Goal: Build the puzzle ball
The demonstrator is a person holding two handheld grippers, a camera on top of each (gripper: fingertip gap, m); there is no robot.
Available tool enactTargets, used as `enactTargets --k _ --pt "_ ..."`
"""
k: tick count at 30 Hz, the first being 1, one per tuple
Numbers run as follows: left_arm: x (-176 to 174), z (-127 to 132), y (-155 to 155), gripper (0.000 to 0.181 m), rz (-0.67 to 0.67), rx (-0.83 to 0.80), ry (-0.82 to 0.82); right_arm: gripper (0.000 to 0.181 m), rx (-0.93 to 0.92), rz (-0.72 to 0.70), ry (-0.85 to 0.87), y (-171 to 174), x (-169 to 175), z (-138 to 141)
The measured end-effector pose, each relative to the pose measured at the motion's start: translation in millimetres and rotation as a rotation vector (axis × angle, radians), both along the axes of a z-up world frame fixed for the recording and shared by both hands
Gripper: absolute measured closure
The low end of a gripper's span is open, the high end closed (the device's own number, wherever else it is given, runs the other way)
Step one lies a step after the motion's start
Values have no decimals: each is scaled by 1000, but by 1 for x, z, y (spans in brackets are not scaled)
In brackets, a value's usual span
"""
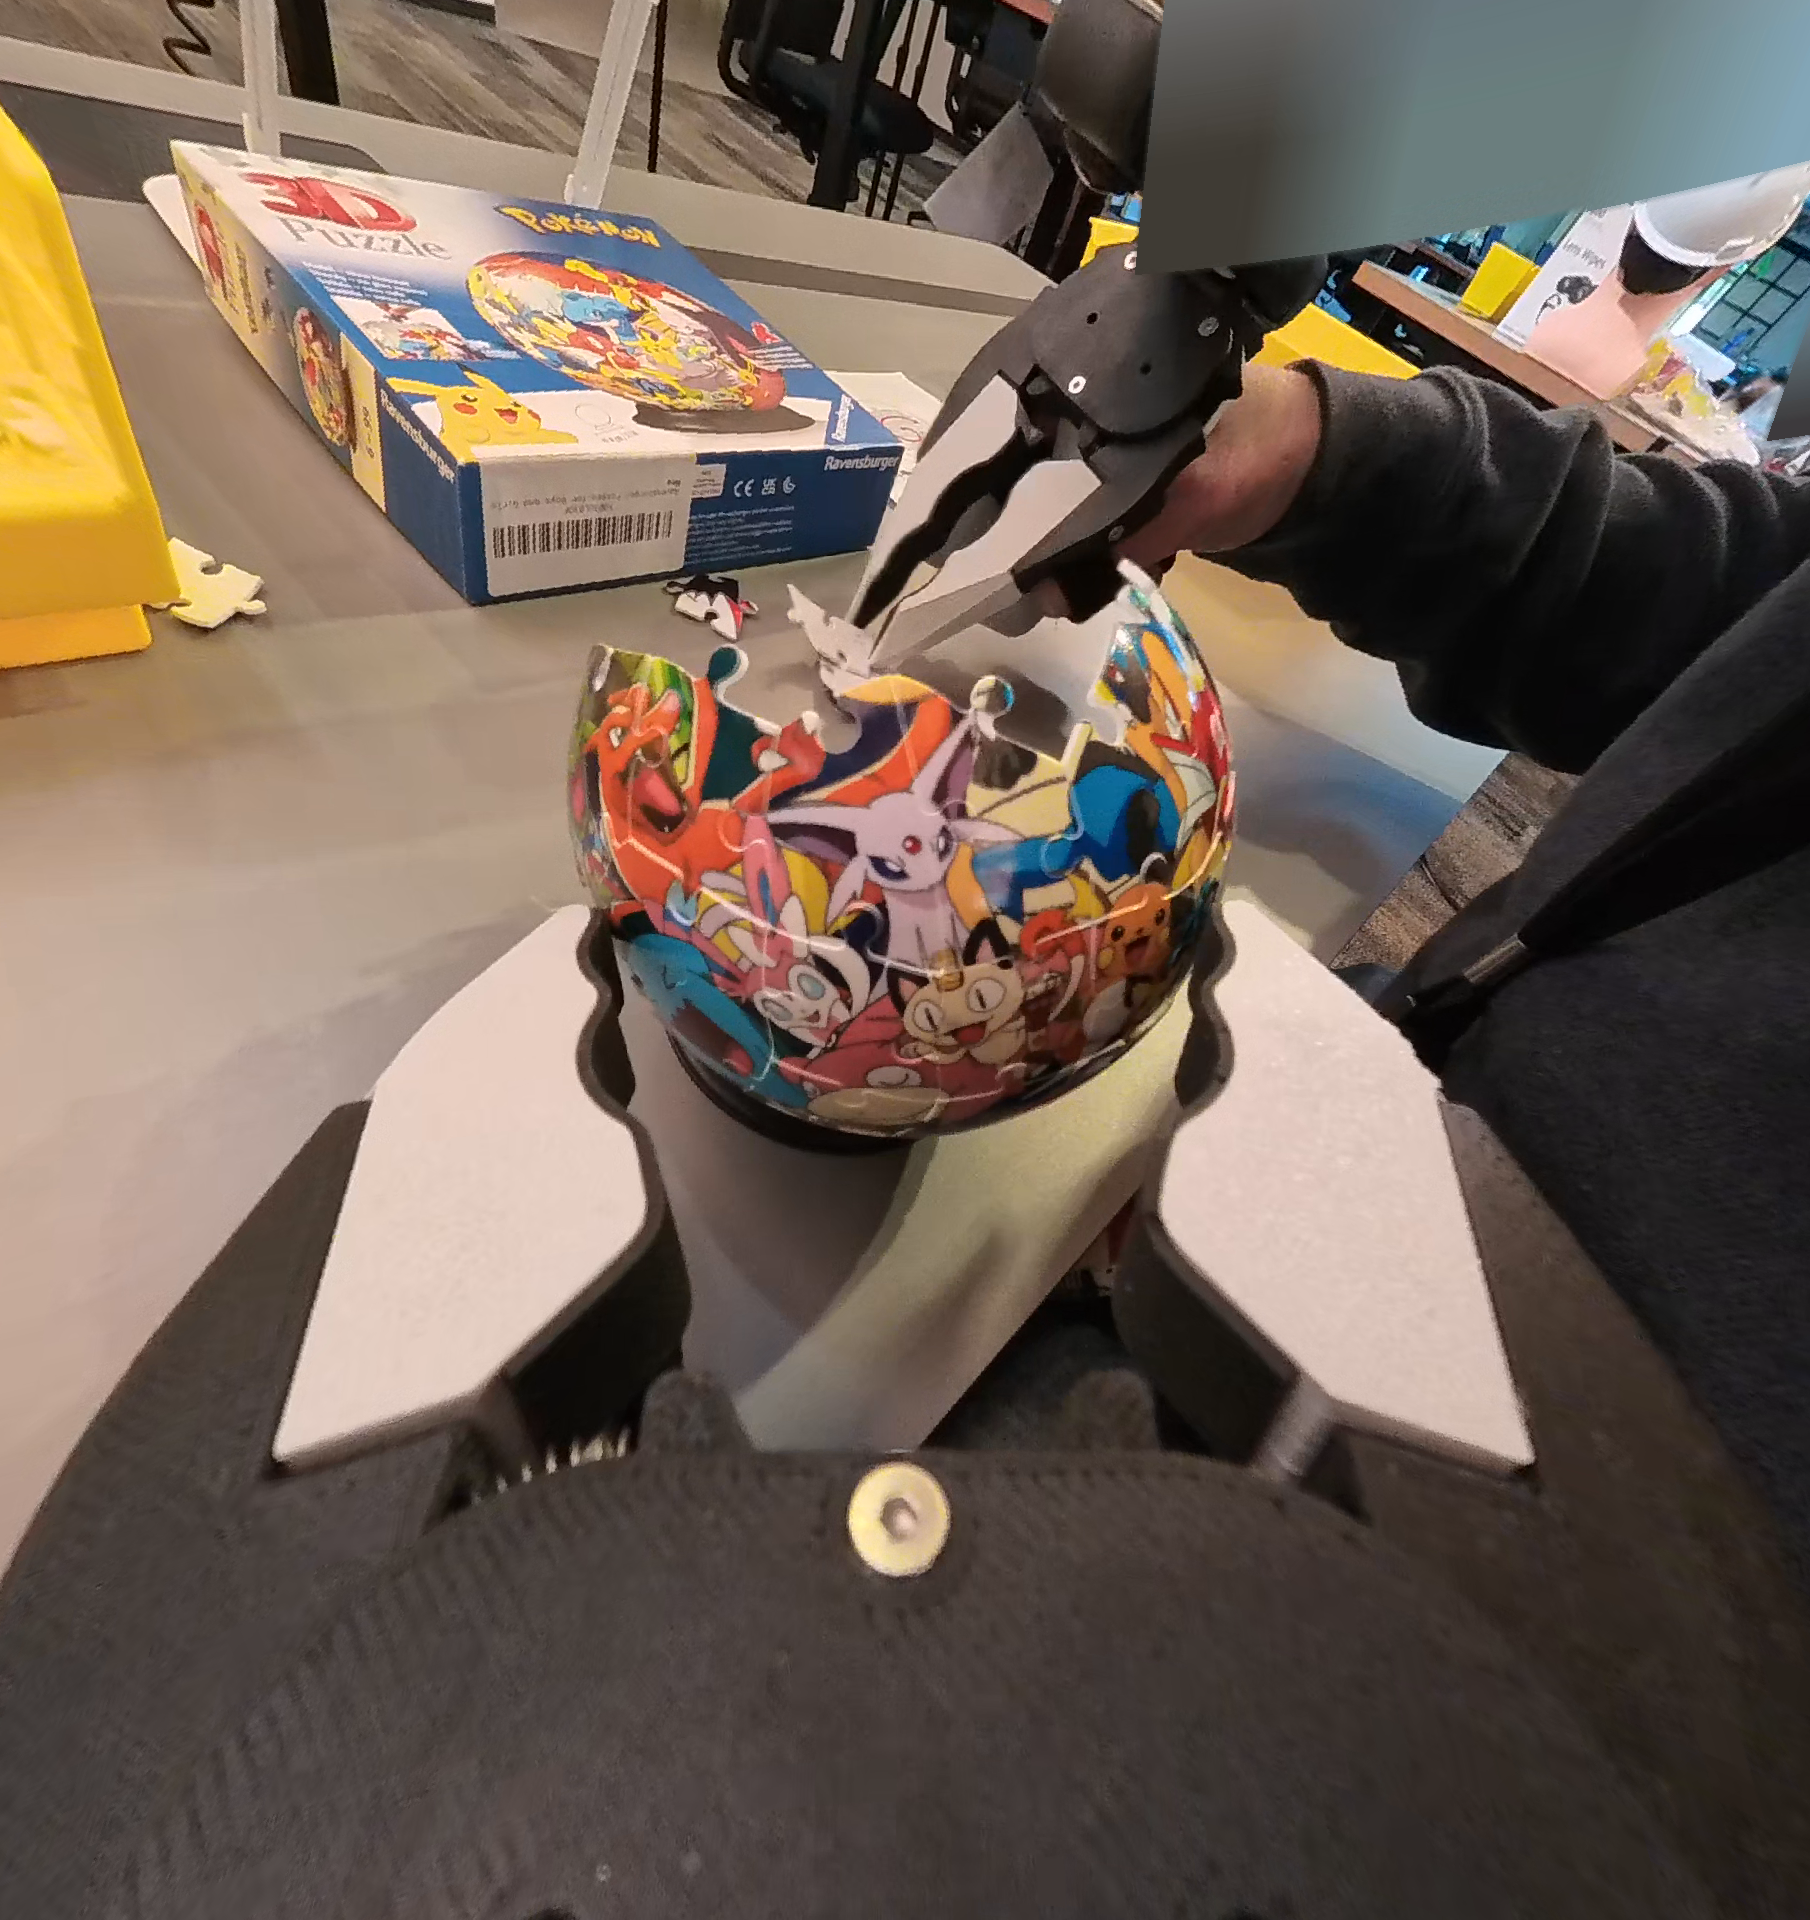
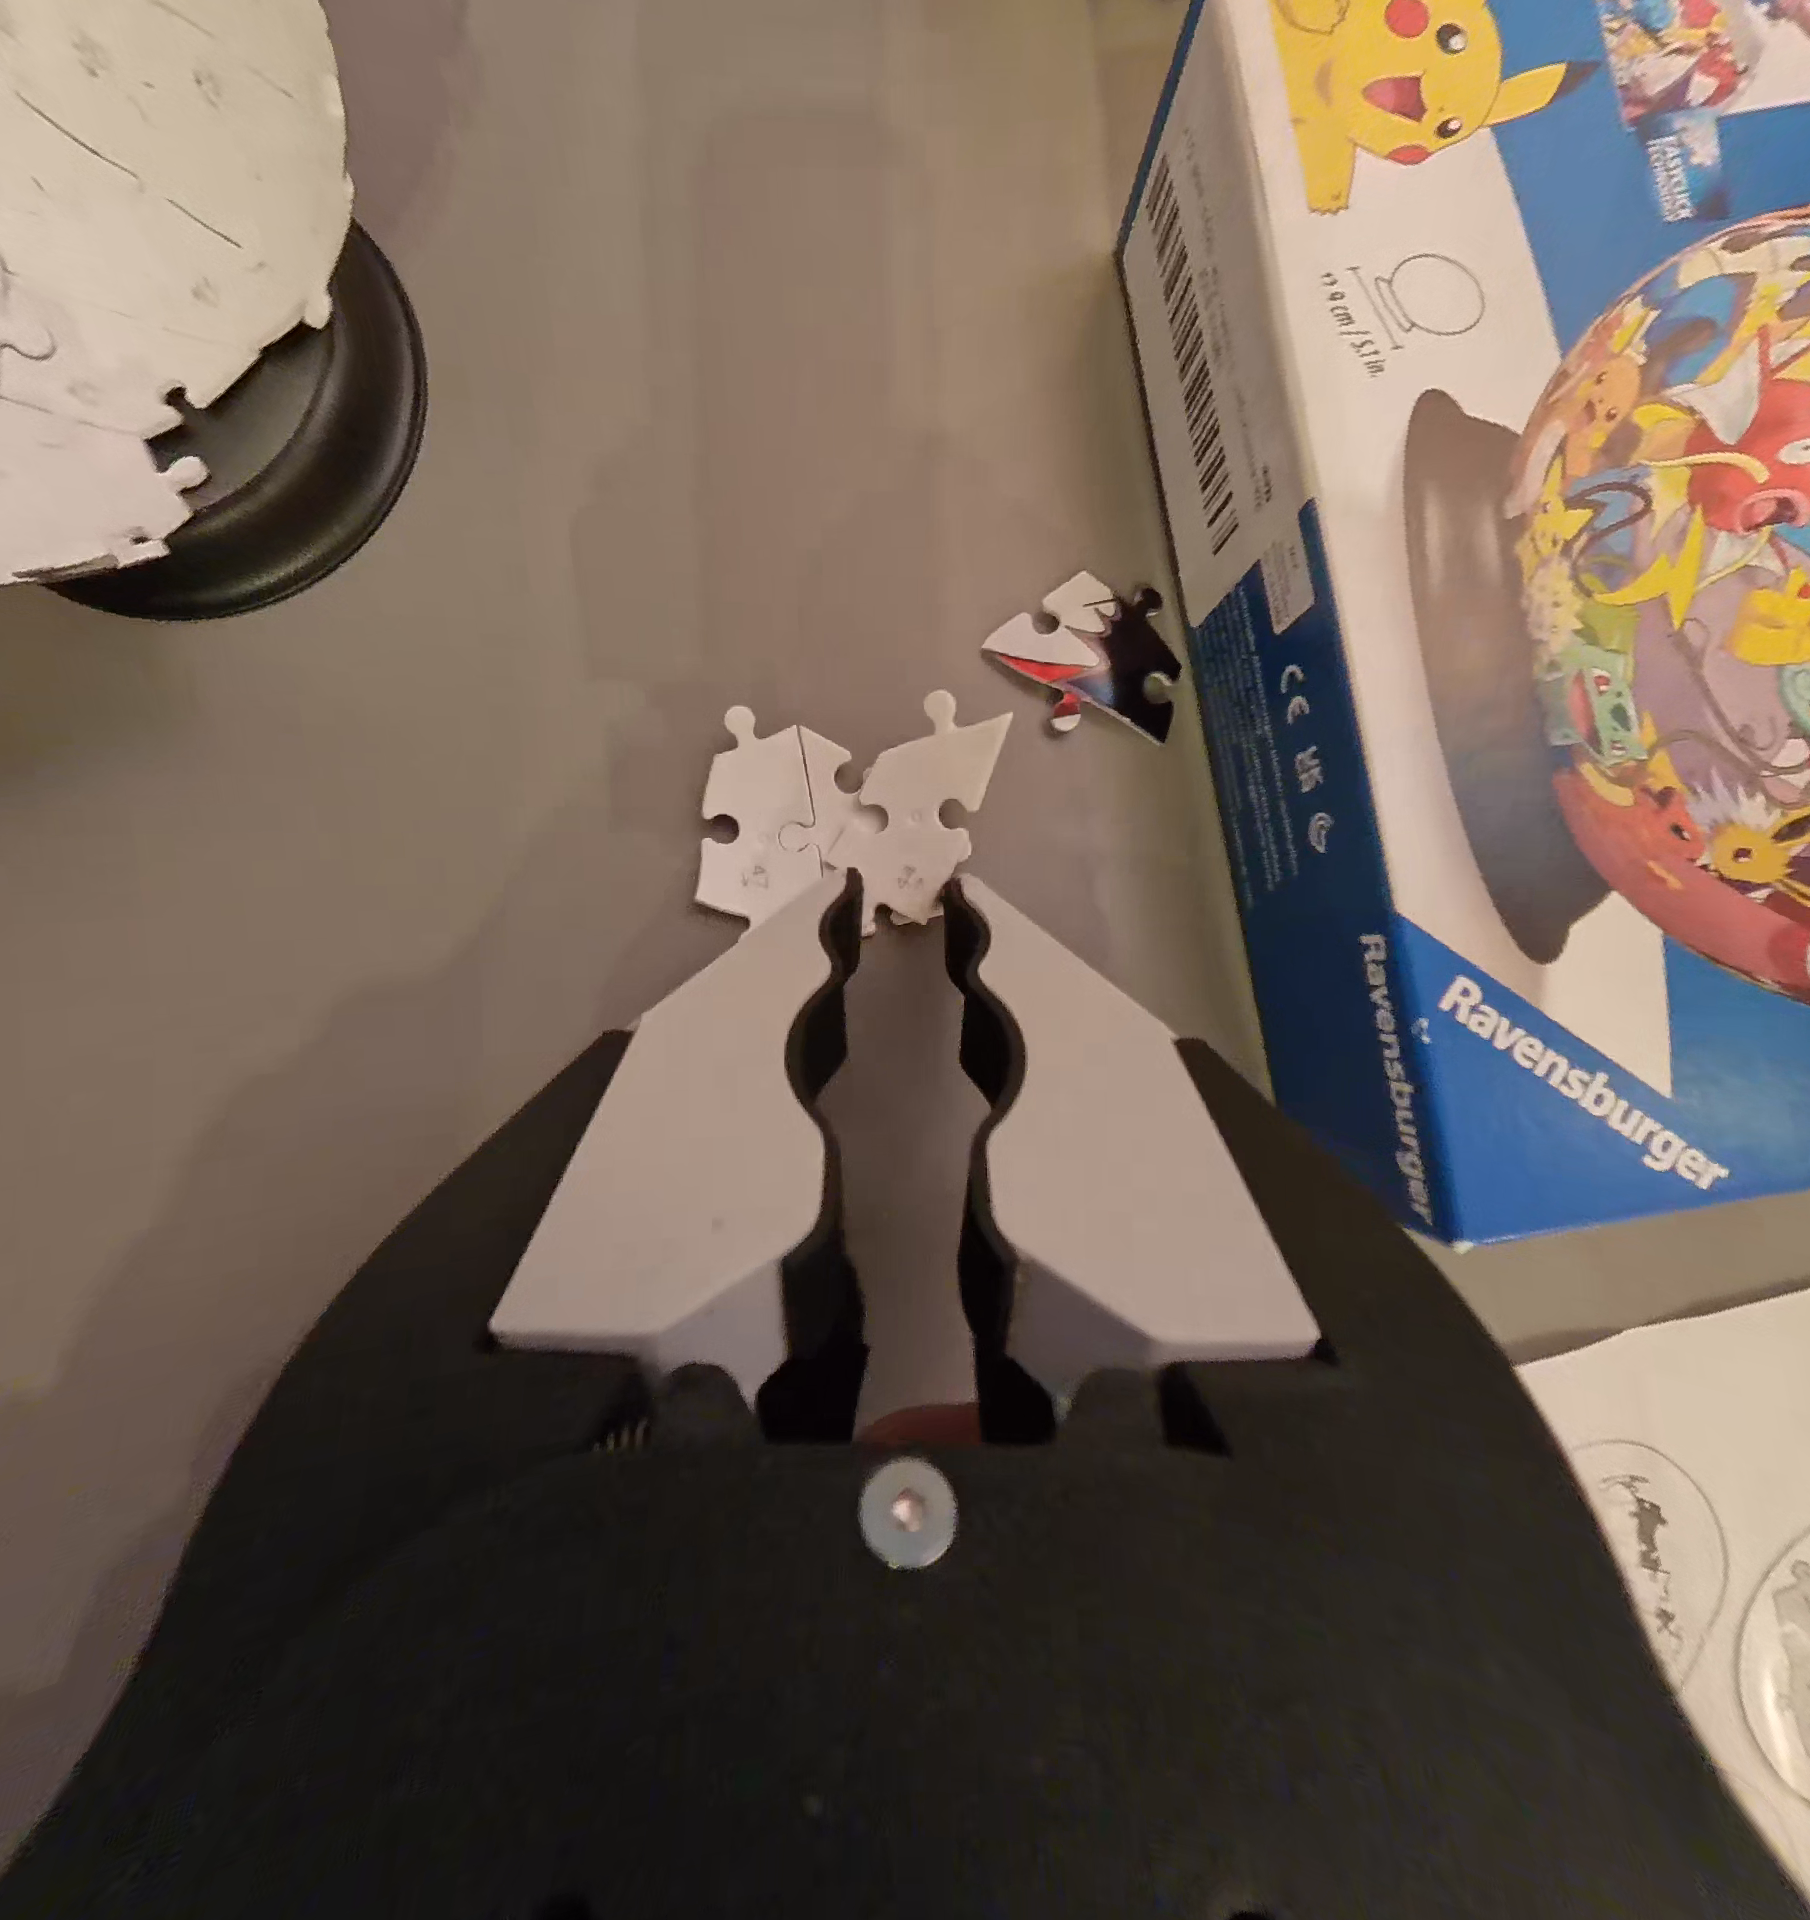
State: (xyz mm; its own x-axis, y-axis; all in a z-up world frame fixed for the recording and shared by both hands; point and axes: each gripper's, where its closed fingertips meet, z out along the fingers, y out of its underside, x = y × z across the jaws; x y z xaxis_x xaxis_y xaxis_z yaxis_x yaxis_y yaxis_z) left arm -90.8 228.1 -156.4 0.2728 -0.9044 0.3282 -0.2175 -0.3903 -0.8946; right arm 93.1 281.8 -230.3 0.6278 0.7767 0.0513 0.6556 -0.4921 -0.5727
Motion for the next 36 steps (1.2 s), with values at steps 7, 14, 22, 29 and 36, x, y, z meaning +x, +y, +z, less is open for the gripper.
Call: enactTargets --k 7,14,22,29,36 --pt "0 0 0 78 -1 0 0 169 -1 3 31 0 4 8" --pt "1 -1 0 78 -3 3 4 181 4 141 69 -10 -15 34" --pt "0 3 1 80 2 11 -7 181 -33 280 115 -14 -52 44" --pt "0 3 1 80 -2 9 -11 181 -178 297 355 -26 -95 53" --pt "0 4 1 80 -3 13 -9 181 -255 317 301 -28 -115 38"
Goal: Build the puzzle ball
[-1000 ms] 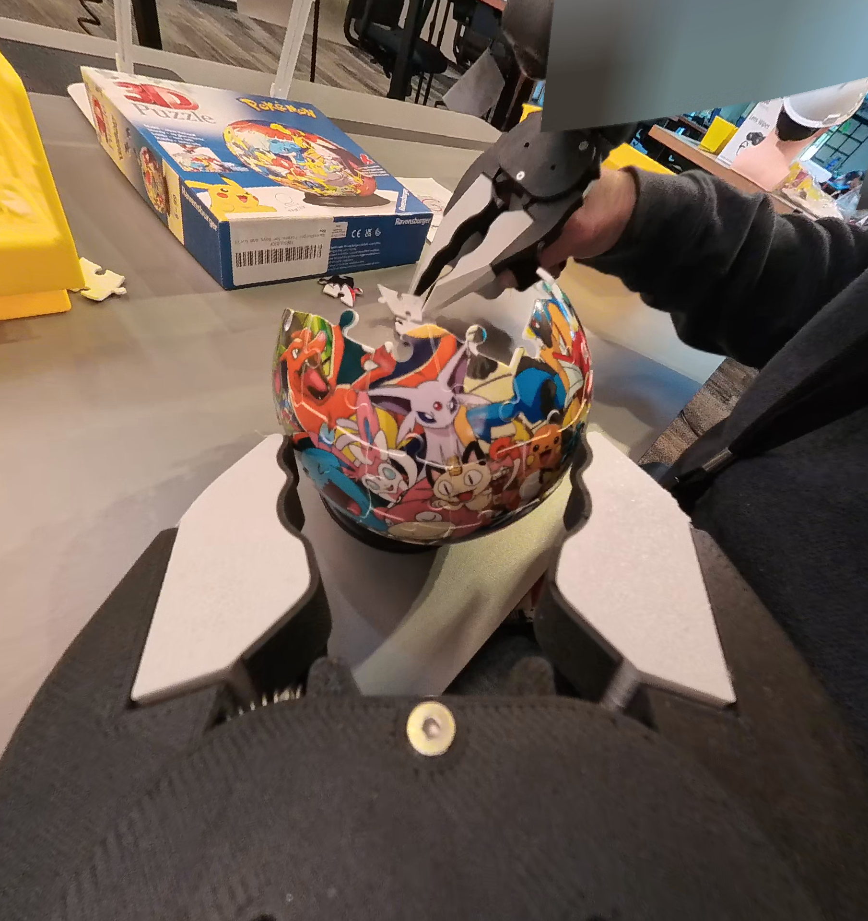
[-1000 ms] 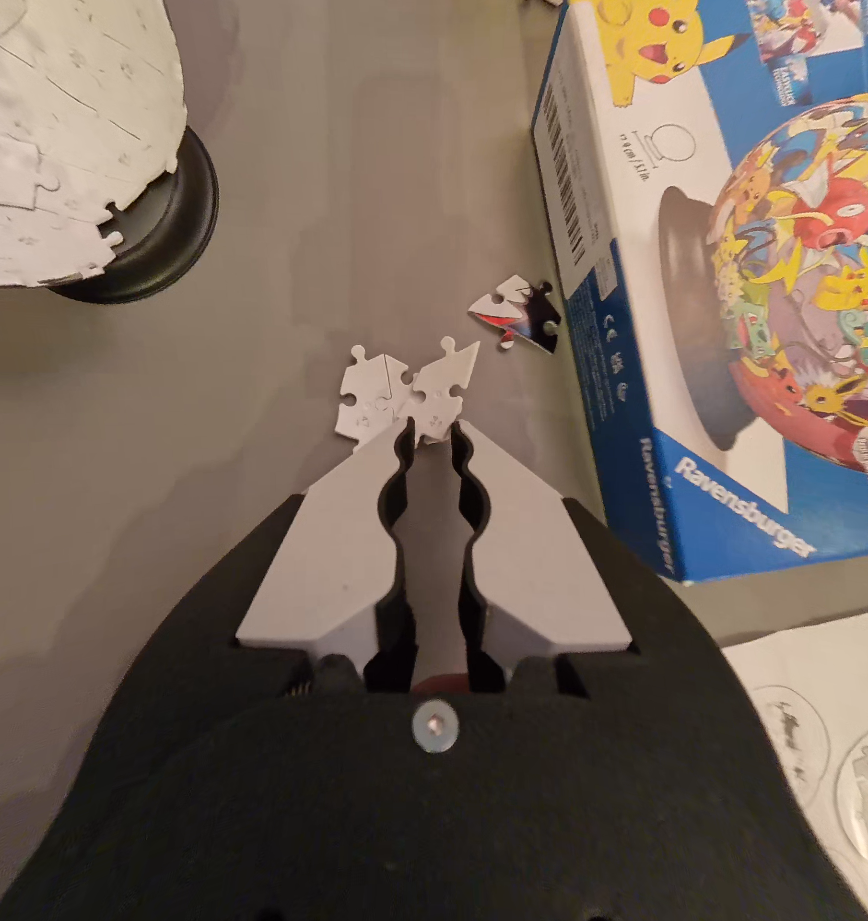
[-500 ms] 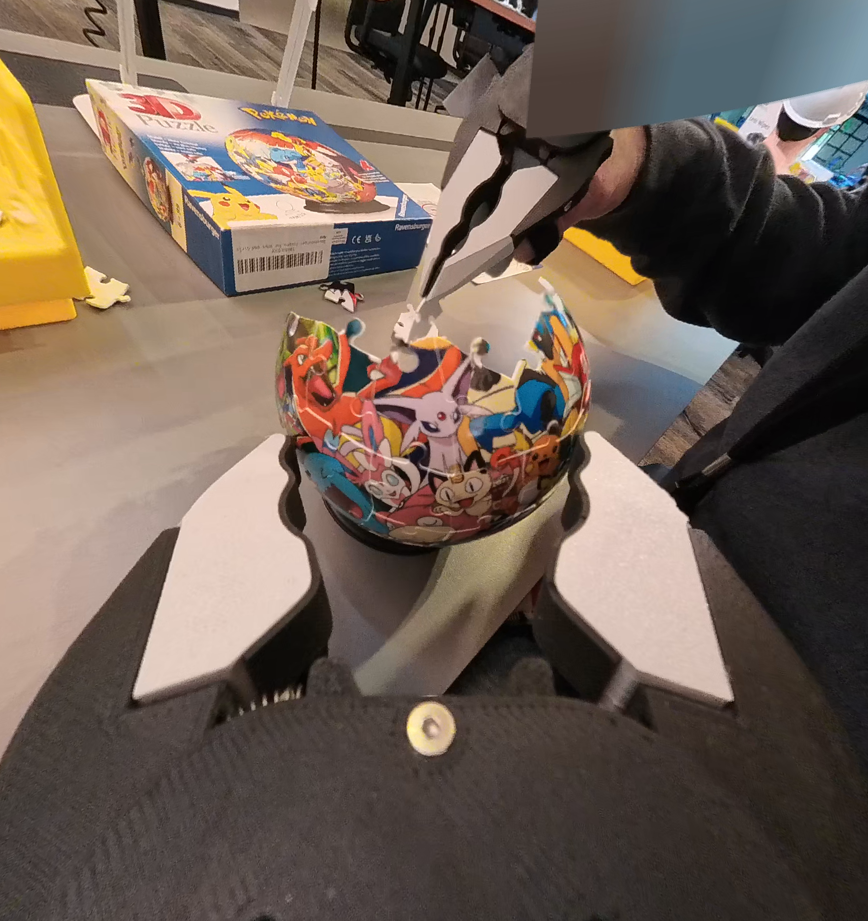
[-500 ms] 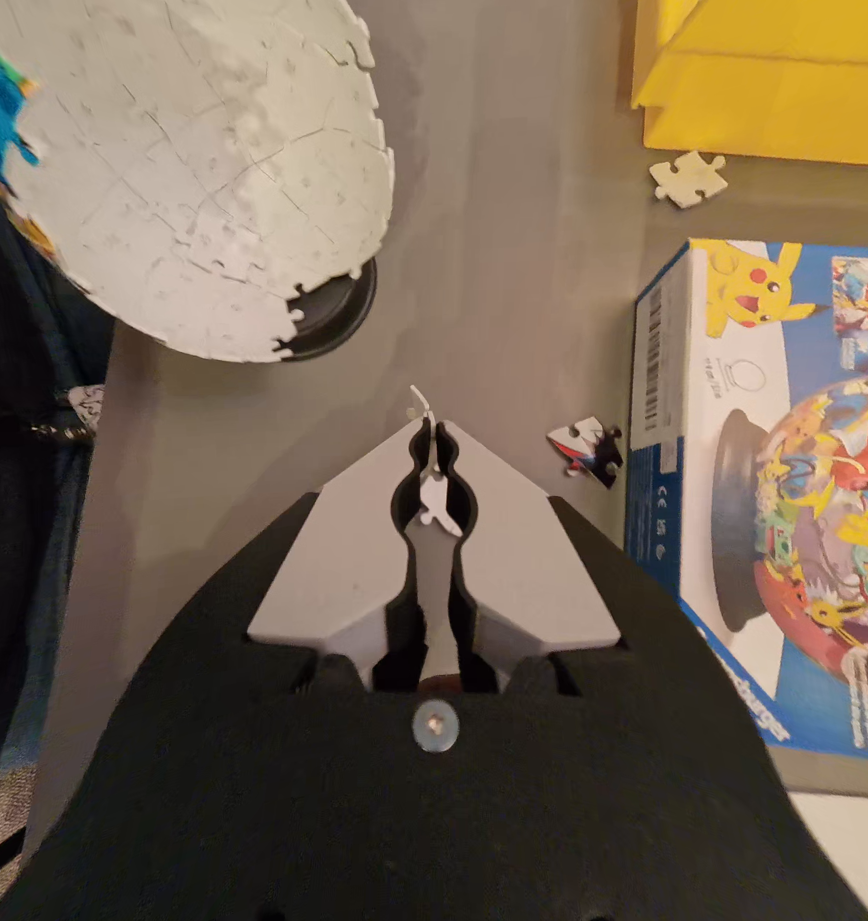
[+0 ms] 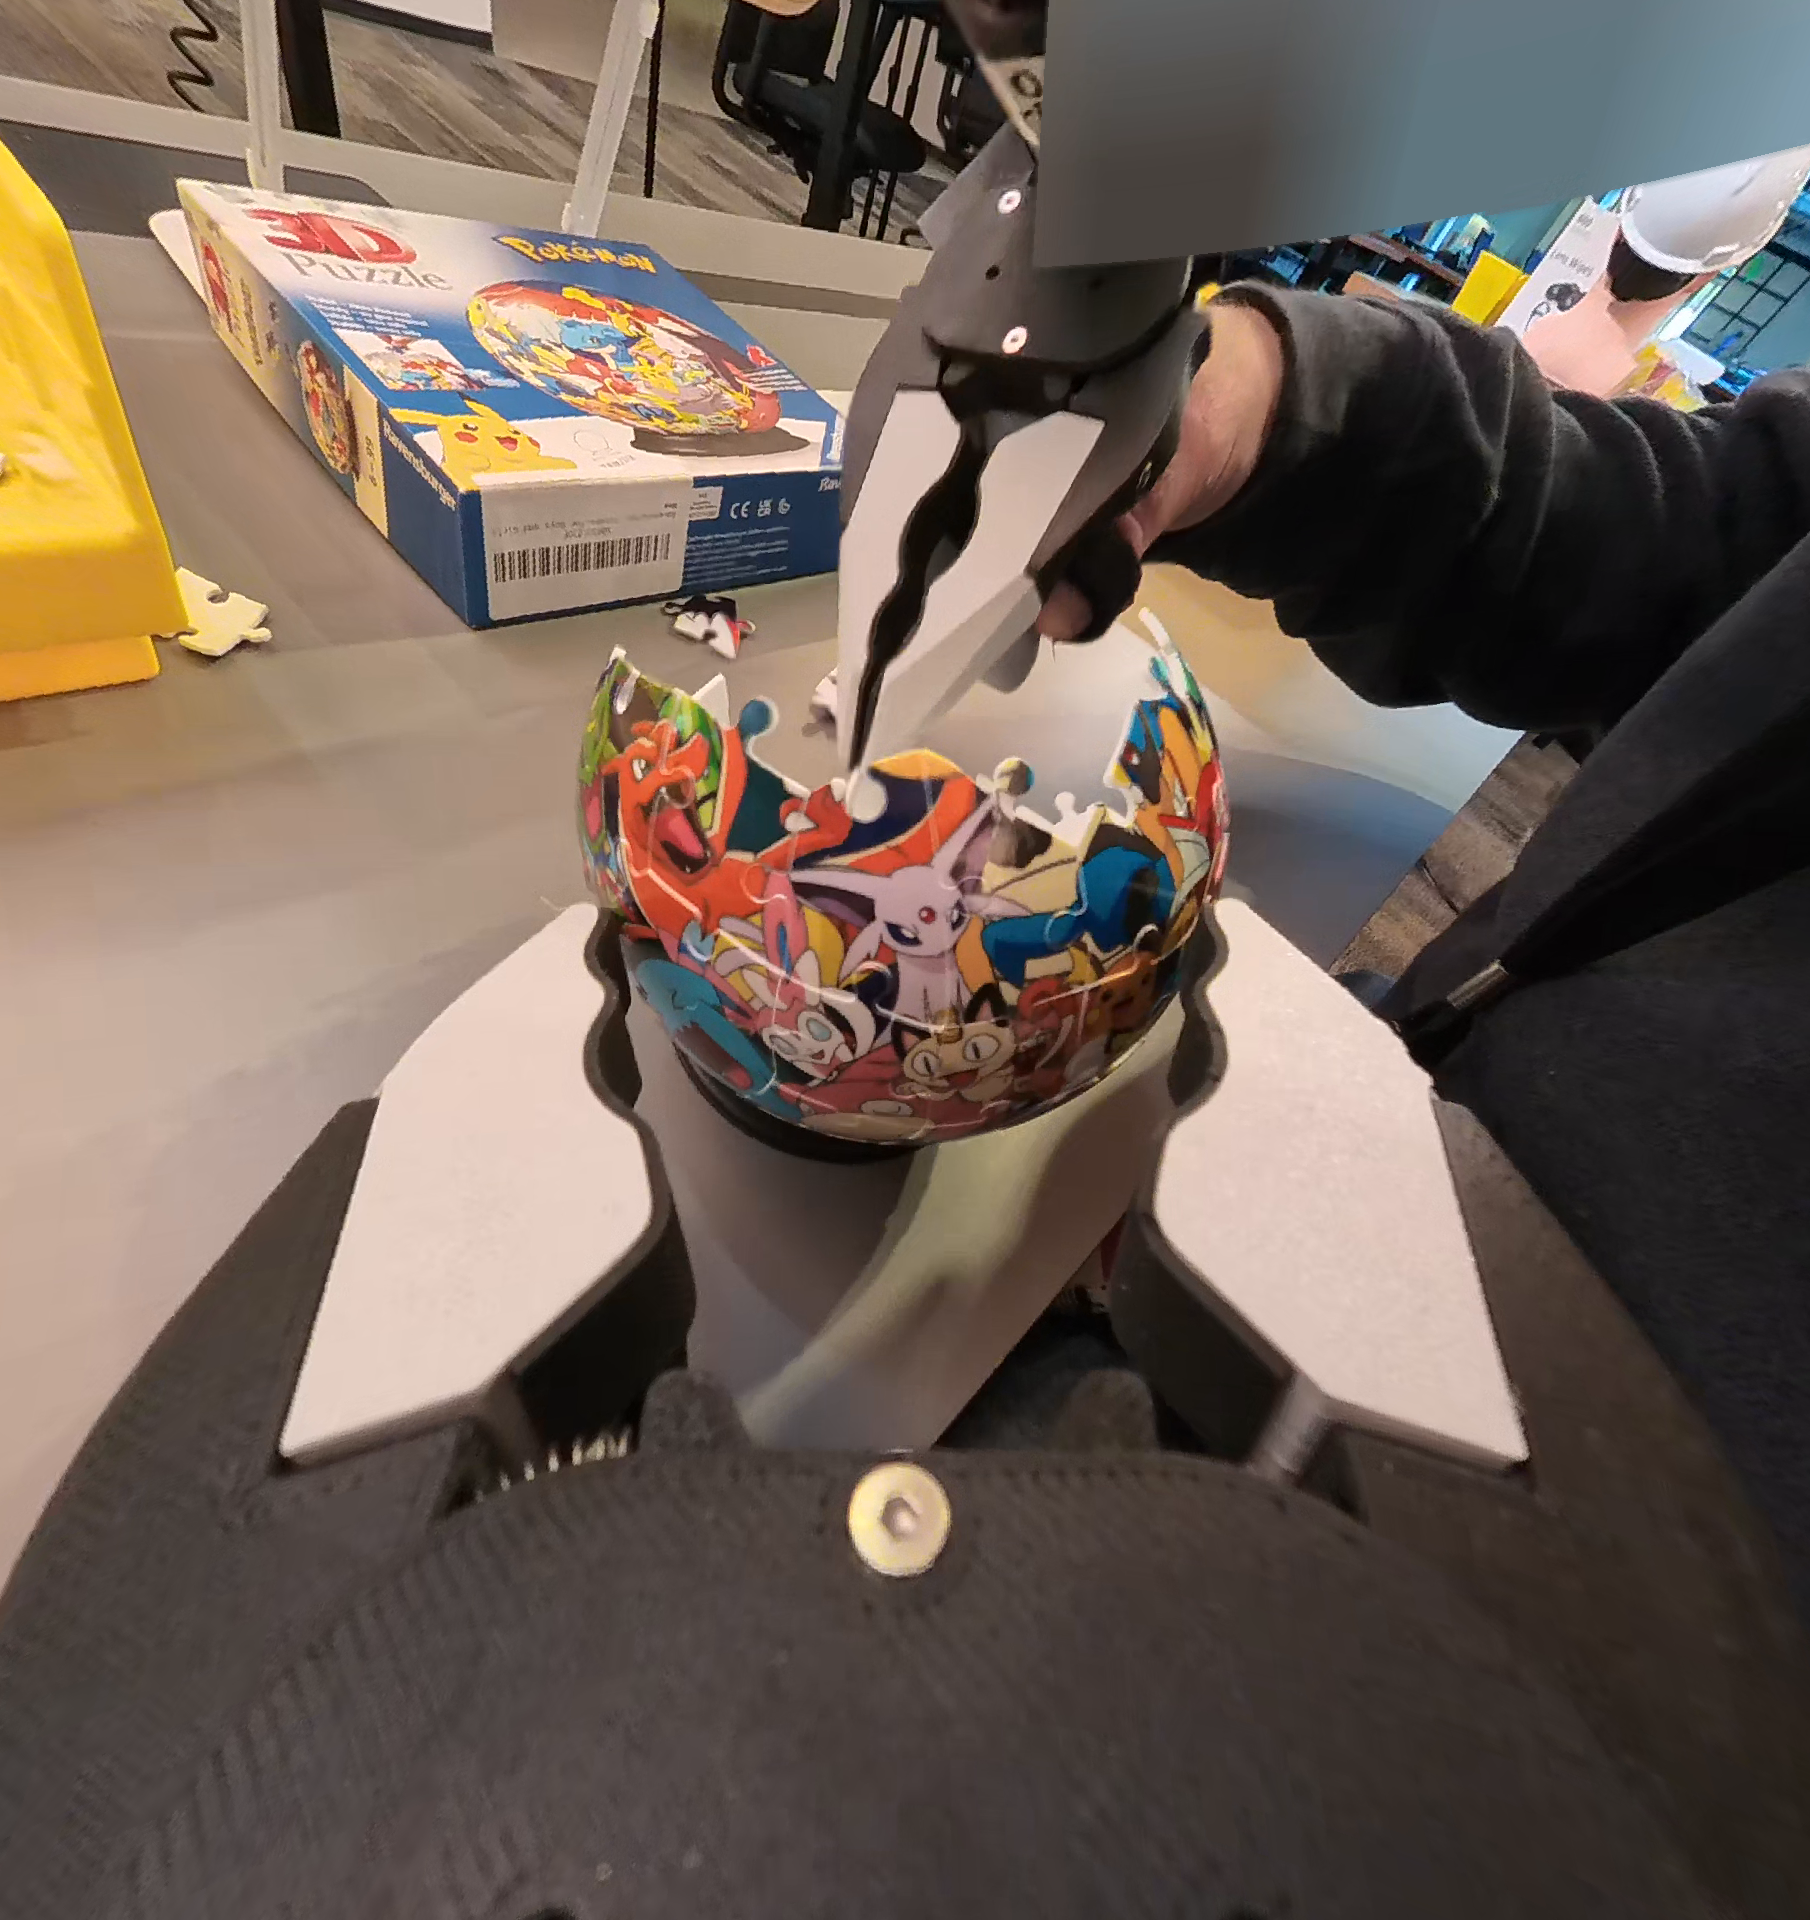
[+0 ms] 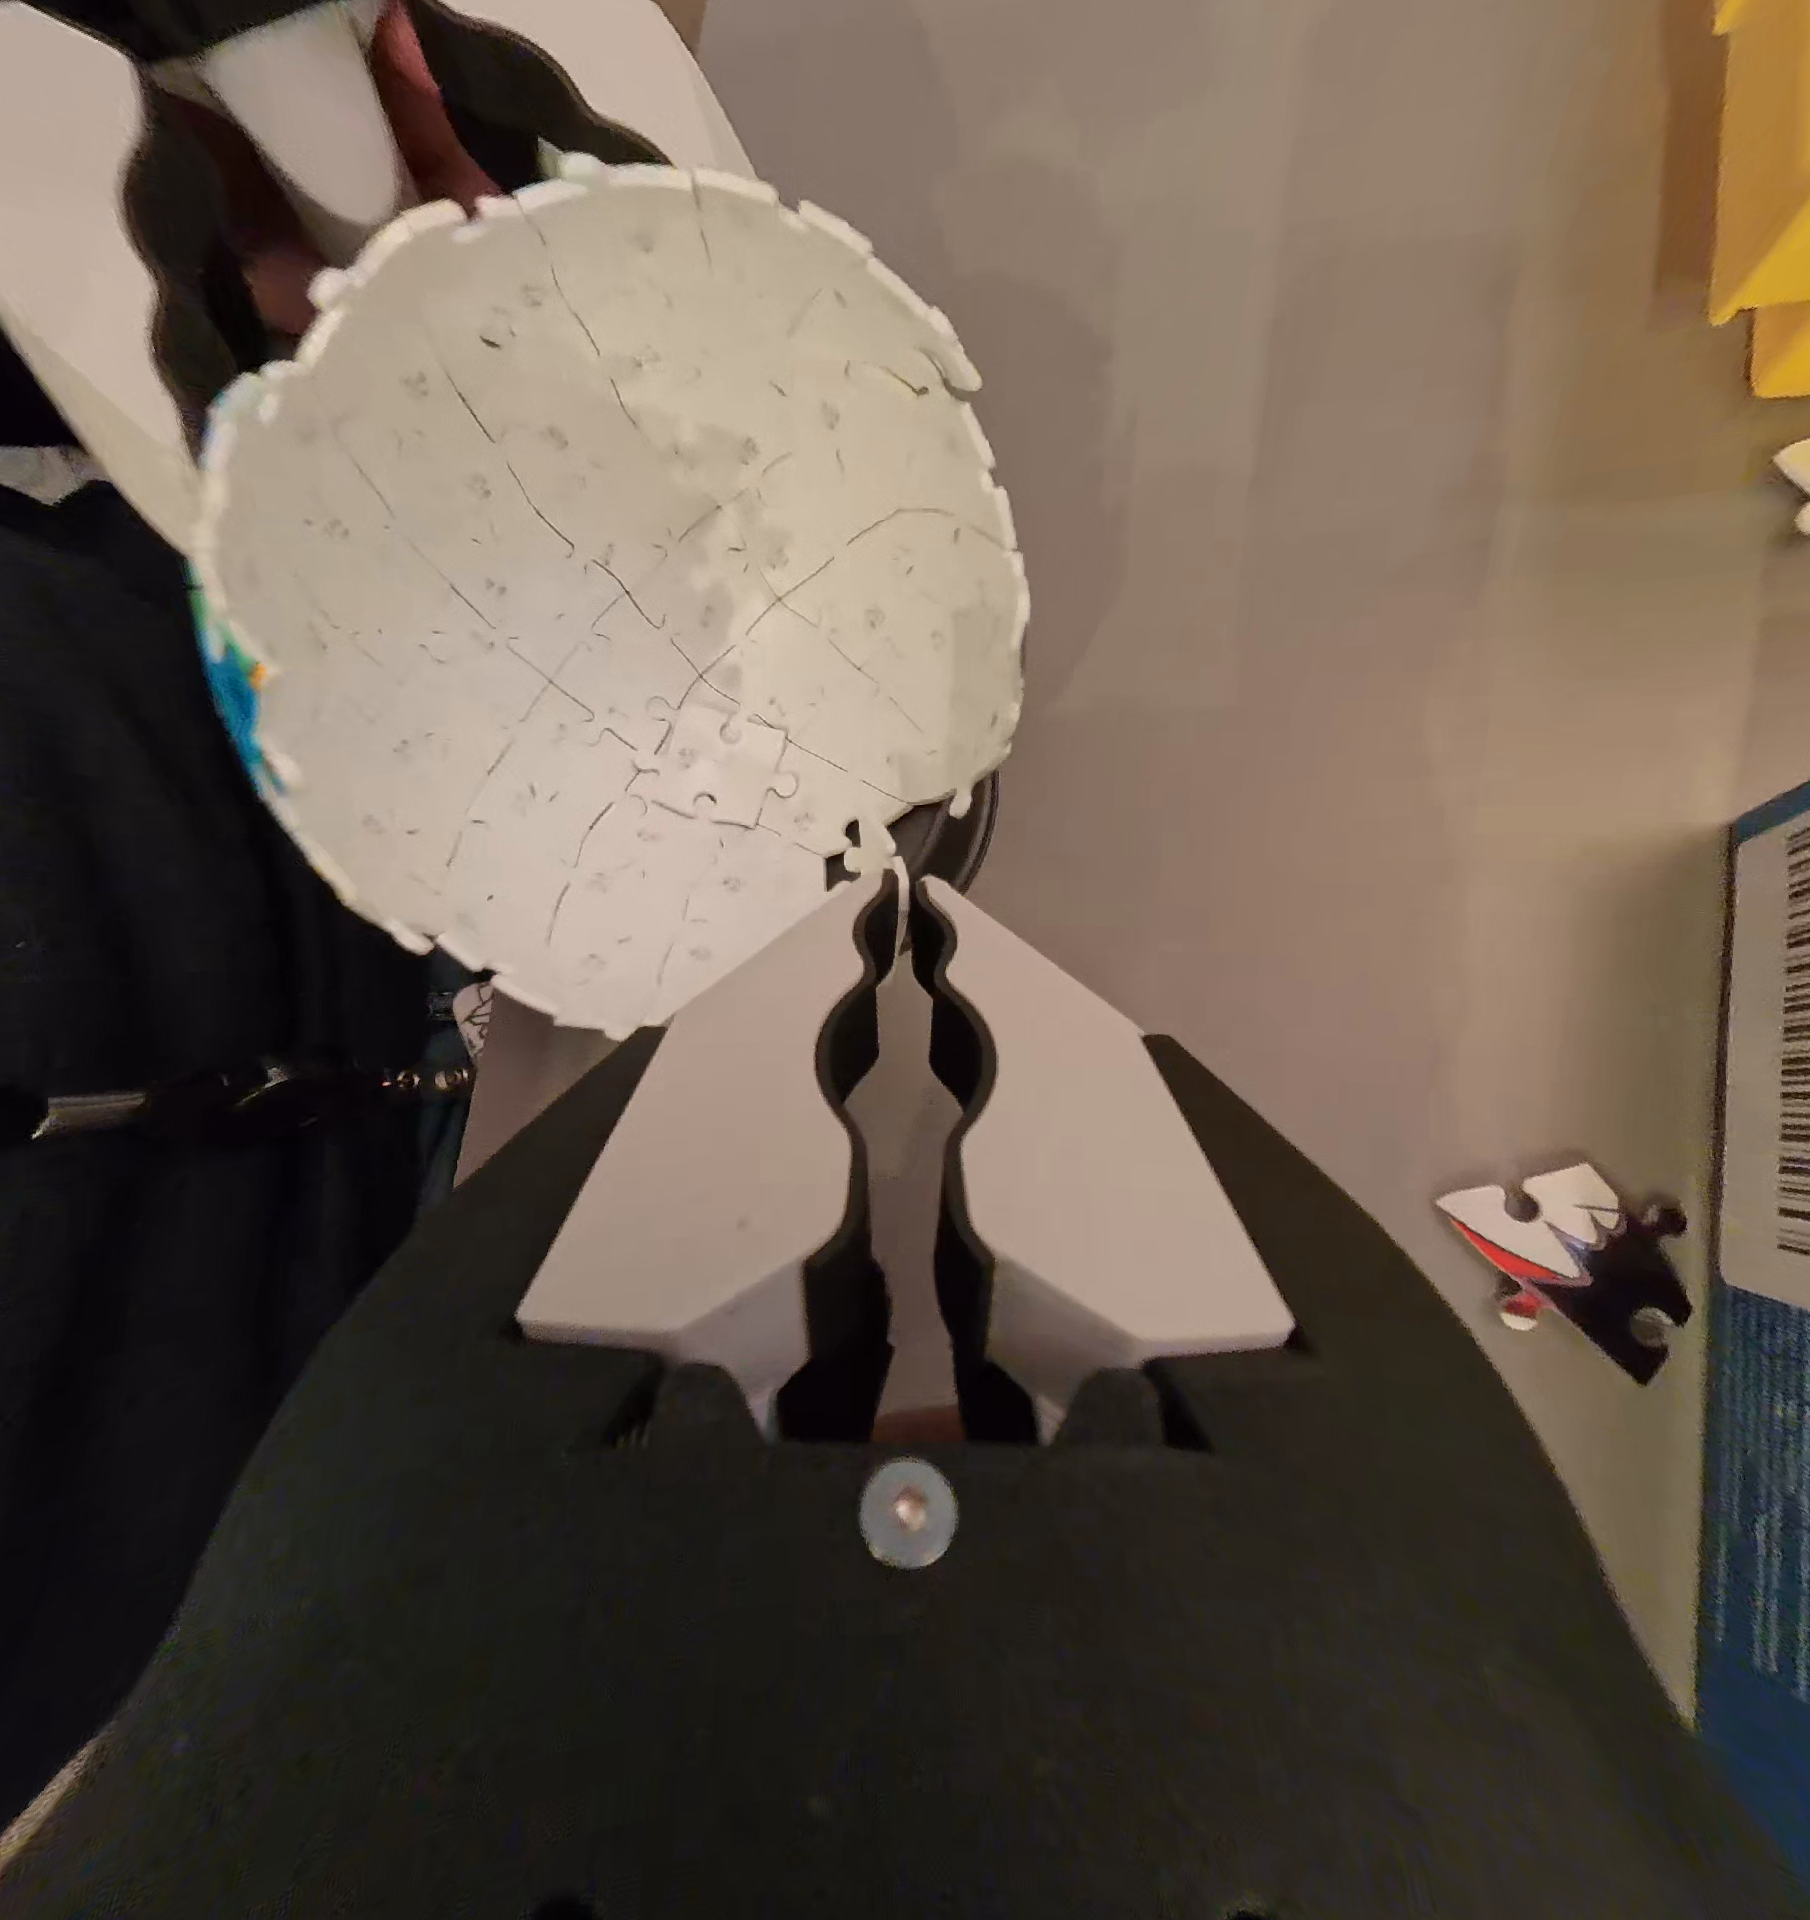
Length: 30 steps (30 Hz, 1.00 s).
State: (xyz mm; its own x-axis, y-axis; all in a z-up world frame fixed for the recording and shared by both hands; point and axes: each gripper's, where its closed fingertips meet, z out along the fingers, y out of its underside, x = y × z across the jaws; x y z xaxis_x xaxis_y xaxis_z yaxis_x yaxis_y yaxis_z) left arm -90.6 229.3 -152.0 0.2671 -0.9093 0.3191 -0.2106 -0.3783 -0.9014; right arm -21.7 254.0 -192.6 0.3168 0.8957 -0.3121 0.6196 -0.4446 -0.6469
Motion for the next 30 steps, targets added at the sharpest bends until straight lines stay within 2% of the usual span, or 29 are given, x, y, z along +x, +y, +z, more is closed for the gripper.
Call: enactTargets --k 11,13,18,20,22,24,26,30 --pt "2 1 -1 81 -9 4 -1 181 -64 -101 -100 14 30 -22" --pt "2 1 -2 81 -10 4 -4 181 -84 -99 -60 13 26 -20" --pt "2 3 -2 82 -7 6 -9 157 -47 -110 -59 16 27 -16" --pt "2 2 -2 82 -8 8 -5 159 -1 -104 -68 18 28 -10" --pt "2 2 -2 82 -8 5 -7 177 26 -47 16 11 15 10" --pt "2 1 -2 82 -9 7 -5 181 37 24 52 1 2 20" --pt "3 1 -2 81 -10 7 -5 181 24 107 64 -11 -13 18" --pt "3 1 -2 81 -8 10 -4 181 29 248 3 -28 -36 -4"
